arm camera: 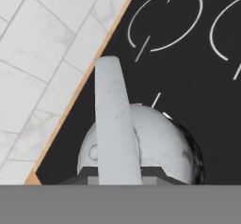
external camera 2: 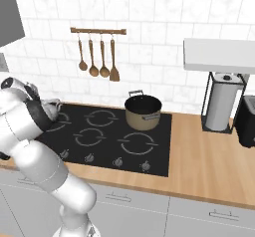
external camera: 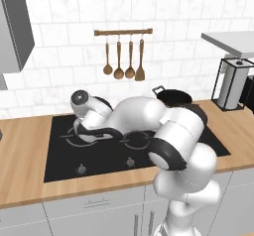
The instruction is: Pick the kettle from the counter and place it on a stove burner. Then turn the burner on.
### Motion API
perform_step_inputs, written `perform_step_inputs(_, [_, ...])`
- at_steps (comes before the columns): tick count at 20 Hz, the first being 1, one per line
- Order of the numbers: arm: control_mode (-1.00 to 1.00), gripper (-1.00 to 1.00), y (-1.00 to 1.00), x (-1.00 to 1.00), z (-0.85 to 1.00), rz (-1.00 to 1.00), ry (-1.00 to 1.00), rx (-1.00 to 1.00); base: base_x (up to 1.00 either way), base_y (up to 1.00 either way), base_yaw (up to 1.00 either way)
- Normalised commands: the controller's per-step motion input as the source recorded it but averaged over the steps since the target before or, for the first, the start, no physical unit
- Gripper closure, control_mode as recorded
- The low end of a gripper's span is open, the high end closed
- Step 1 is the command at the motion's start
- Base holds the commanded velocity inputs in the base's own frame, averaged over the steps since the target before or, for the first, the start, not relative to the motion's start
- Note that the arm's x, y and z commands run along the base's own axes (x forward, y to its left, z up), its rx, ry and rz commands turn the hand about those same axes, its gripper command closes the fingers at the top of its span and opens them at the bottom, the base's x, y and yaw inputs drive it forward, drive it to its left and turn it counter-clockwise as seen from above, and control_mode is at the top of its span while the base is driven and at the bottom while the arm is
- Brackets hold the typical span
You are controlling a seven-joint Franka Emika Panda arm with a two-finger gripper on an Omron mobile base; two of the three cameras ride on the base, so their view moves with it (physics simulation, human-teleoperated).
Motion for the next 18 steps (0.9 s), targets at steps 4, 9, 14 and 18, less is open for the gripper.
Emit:
perform_step_inputs(4, [-1.0, 1.0, 0.15, 0.21, -0.18, -0.05, 0.0, -0.02, 0.0, 0.0, 0.0])
perform_step_inputs(9, [-1.0, 1.0, 0.22, 0.22, -0.11, -0.06, 0.0, -0.02, 0.0, 0.0, 0.0])
perform_step_inputs(14, [-1.0, 1.0, 0.23, 0.09, -0.13, -0.05, 0.01, -0.02, 0.0, 0.0, 0.0])
perform_step_inputs(18, [-1.0, -1.0, 0.22, -0.05, -0.1, -0.08, 0.02, -0.01, 0.0, 0.0, 0.0])
